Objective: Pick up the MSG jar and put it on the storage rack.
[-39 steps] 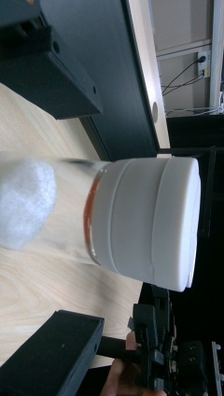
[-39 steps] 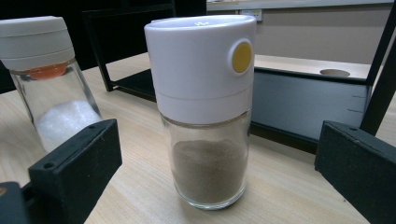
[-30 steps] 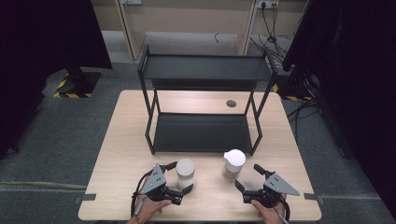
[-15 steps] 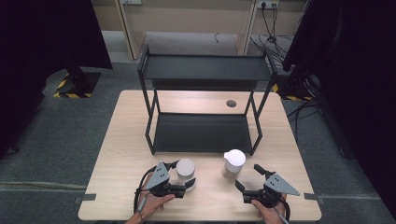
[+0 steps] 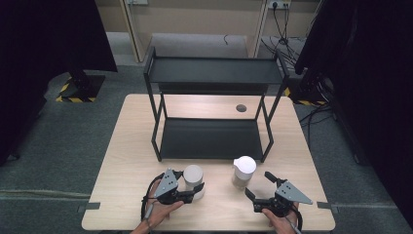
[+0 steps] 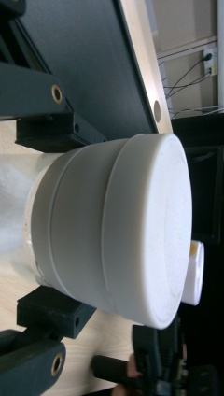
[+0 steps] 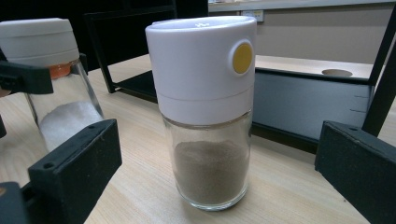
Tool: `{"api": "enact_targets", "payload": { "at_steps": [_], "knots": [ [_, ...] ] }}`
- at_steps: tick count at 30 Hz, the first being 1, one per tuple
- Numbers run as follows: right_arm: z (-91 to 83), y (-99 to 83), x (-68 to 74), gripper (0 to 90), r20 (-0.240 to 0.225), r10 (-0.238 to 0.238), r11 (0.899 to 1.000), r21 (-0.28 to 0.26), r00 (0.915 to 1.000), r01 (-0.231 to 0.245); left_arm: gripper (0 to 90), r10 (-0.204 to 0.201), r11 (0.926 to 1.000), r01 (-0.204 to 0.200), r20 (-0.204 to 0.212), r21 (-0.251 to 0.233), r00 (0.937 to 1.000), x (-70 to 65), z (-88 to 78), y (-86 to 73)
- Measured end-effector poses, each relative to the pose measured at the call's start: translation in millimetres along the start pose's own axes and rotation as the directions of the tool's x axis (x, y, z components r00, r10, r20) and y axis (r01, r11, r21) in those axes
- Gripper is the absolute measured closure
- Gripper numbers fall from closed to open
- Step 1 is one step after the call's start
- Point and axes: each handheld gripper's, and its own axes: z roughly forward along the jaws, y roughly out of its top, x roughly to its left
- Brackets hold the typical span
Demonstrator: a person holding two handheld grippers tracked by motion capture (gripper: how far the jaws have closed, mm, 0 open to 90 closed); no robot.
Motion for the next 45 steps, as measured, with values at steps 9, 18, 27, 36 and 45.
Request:
{"api": "enact_targets", "payload": {
  "at_steps": [9, 18, 27, 36, 45],
  "knots": [
    [0.3, -0.1, 0.3, 0.8, 0.001, 0.0, 1.0, 0.0, 1.0, 0.0, 35.0, -0.008, 0.9996, 0.008, -0.018, -0.027, 0.9998, 0.6, -5.3, 24.0],
    [0.2, -0.4, -0.2, 0.8, 0.001, 0.002, 1.0, -0.001, 1.0, -0.002, 35.0, -0.004, 0.9999, 0.004, -0.018, -0.012, 0.9998, 2.0, -5.2, 43.7],
    [0.3, -0.7, -0.4, 0.8, 0.002, 0.005, 1.0, -0.002, 1.0, -0.005, 35.0, -0.013, 0.9999, 0.013, -0.009, 0.002, 0.9999, 7.6, -6.7, 60.5],
    [1.0, -0.9, -0.8, 0.8, 0.001, 0.006, 1.0, -0.001, 1.0, -0.006, 35.0, -0.02, 0.9998, 0.02, 0.014, -0.001, 0.9997, 16.9, -10.7, 82.4],
    [0.5, -1.3, -0.8, 0.8, -0.002, 0.006, 1.0, -0.007, 1.0, -0.006, 35.0, 0.0, 1.0, 0.0, 0.006, 0.0, 1.0, 22.3, -15.6, 113.0]
  ]
}}
